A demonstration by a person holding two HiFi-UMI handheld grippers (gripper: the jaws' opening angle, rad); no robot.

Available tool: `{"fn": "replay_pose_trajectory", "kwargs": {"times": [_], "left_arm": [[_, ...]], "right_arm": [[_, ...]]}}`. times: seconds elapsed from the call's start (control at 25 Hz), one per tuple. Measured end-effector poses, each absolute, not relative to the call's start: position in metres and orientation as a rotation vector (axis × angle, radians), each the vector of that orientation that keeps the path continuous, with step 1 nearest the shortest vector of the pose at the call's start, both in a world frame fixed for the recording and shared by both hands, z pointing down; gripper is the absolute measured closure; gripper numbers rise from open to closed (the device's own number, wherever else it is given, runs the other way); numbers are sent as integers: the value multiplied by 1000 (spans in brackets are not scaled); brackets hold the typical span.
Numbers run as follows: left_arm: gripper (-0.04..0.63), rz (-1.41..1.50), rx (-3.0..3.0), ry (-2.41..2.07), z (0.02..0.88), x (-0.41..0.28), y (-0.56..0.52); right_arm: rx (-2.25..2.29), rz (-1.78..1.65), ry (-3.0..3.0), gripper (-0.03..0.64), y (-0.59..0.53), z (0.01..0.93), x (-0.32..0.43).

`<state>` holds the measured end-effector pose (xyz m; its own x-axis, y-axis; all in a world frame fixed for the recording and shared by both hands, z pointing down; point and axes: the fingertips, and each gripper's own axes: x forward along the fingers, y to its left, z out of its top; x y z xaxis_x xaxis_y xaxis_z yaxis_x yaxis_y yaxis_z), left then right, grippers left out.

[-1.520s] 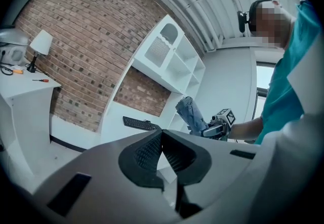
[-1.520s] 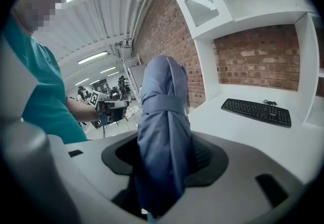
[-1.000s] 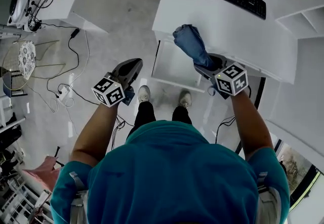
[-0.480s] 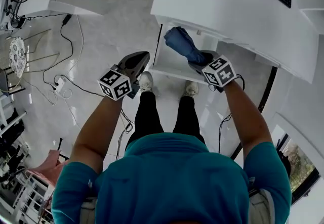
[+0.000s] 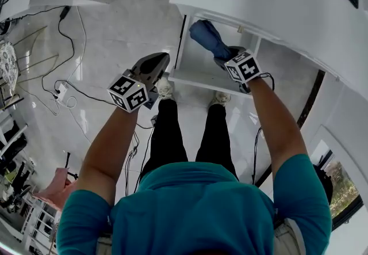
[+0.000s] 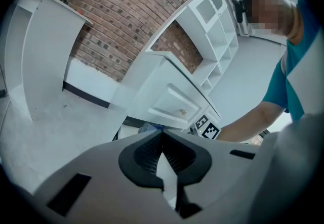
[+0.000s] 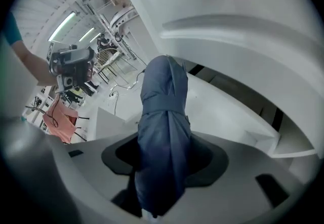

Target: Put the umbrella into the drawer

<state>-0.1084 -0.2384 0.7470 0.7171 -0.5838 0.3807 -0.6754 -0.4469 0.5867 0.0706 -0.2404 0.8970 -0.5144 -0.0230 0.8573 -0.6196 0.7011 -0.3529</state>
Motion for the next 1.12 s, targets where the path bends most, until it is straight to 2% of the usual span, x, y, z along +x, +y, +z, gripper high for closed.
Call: {"fn": "replay_pose_trajectory", "kwargs": {"times": [0.32, 0.72, 1.12], "left_arm": [[583, 173, 2155, -919, 790, -110, -238], [583, 191, 2129, -919, 803, -126, -228], [583, 178, 2119, -926, 809, -128, -228]], "right_arm": [[502, 788, -1893, 377, -248, 975, 69], [590, 693, -1819, 376, -259, 1012, 71], [563, 624, -1718, 344, -250, 1030, 74]]}}
